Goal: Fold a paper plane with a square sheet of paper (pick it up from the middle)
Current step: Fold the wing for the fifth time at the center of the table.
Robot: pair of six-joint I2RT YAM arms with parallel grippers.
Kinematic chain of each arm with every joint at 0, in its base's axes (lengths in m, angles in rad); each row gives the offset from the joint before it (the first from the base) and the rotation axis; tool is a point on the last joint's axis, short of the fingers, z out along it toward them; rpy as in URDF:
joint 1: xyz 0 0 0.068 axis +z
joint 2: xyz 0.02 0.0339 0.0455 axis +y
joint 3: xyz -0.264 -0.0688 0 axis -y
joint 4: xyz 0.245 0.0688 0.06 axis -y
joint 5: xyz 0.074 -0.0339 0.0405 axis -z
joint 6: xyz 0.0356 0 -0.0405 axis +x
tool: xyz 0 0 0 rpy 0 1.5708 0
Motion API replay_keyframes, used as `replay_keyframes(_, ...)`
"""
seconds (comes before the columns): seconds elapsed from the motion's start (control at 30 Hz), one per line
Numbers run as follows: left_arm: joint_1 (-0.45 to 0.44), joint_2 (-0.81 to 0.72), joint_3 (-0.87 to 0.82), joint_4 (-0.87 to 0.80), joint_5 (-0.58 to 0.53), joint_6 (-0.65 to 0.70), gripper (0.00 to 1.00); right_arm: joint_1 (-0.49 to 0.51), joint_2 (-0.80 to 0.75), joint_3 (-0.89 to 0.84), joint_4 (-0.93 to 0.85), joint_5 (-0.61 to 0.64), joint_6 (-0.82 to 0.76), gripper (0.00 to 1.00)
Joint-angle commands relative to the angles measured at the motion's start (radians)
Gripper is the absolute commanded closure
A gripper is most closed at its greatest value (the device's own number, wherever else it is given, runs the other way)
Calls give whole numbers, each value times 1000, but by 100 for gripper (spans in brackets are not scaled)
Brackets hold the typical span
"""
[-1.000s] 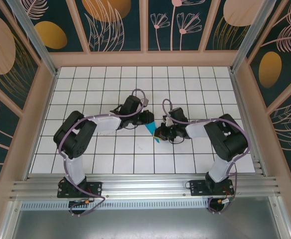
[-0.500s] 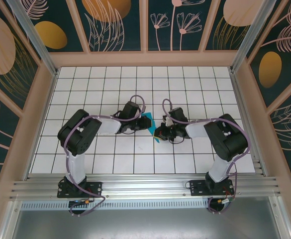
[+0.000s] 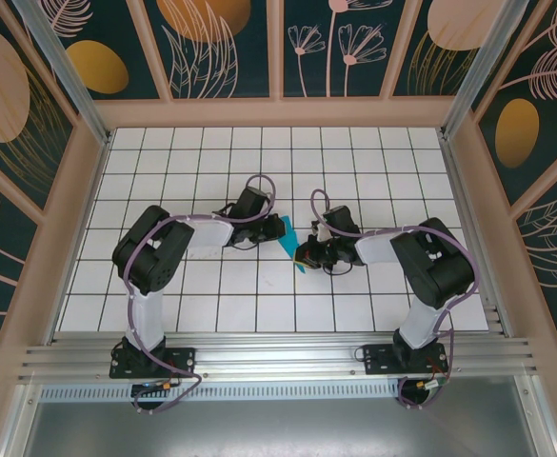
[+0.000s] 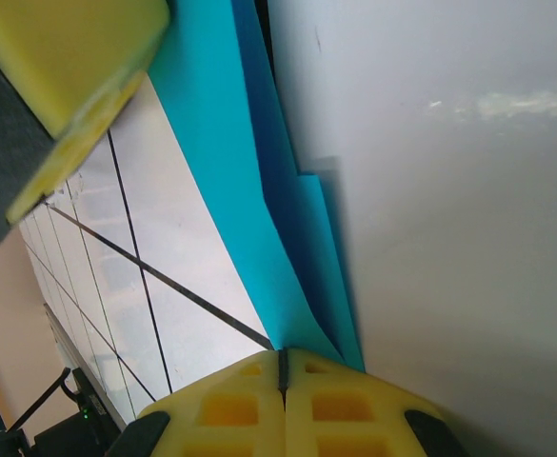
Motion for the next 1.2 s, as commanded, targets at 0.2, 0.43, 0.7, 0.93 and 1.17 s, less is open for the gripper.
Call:
replay_keyframes(0.2, 131, 35, 63, -96, -84, 86, 83, 30, 74, -80, -206, 107, -27, 100)
replay_keyframes(0.43, 132, -61, 93, -131, -38, 88, 80, 30, 74, -65, -204, 105, -22, 100)
replay_keyframes(0.7, 35, -170, -3, -22, 87, 40, 80, 31, 84, -57, -206, 102, -25, 100)
replay_keyframes(0.93, -39, -73, -13, 82, 172, -9, 80, 31, 80, -51, -209, 103, -30, 100)
replay_keyframes(1.17, -42, 22, -14, 60, 131, -12, 81, 33, 64, -42, -209, 98, -38, 100)
